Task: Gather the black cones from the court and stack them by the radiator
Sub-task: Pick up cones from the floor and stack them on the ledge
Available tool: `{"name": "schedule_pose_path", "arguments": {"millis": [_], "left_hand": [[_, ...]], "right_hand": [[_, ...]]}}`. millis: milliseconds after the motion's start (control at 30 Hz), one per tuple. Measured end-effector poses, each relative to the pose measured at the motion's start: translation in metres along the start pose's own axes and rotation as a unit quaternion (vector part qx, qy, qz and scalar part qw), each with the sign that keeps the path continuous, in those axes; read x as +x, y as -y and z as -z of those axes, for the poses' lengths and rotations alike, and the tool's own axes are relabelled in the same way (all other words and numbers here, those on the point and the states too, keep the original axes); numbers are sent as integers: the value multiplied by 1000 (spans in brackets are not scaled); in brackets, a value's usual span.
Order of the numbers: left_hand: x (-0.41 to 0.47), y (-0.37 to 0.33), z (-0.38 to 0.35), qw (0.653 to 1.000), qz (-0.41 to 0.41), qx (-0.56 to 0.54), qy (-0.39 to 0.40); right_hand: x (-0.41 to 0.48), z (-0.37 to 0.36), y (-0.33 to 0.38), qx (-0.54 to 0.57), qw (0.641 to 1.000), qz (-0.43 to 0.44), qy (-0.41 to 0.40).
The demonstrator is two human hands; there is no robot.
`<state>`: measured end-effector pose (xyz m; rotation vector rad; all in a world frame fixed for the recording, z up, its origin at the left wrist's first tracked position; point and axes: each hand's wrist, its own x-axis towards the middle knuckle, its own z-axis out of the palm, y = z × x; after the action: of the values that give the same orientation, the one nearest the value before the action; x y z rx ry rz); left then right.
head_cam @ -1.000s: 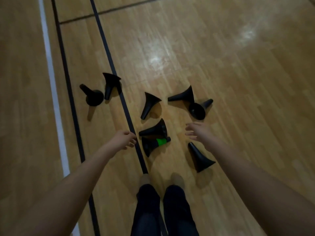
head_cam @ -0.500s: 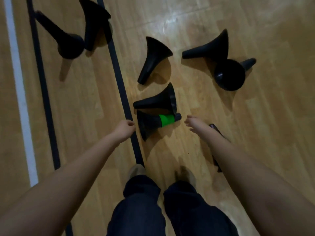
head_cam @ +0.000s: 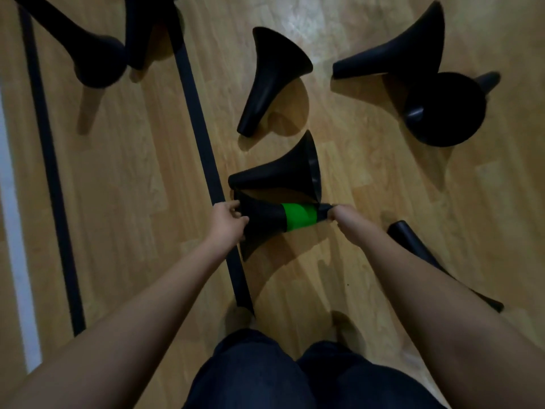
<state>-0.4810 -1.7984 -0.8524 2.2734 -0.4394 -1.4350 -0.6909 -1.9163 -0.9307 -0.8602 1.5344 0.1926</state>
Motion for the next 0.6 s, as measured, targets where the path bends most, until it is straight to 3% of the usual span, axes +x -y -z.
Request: {"name": "schedule_pose_path", "arguments": {"millis": [233, 600], "left_hand": [[-107, -64, 71, 999, 11, 5, 30], [-325, -223, 198, 995, -94, 8, 25]], "right_hand": [[-138, 35, 27, 42, 999, -15, 26], [-405, 92, 155, 80, 996, 44, -24]]}}
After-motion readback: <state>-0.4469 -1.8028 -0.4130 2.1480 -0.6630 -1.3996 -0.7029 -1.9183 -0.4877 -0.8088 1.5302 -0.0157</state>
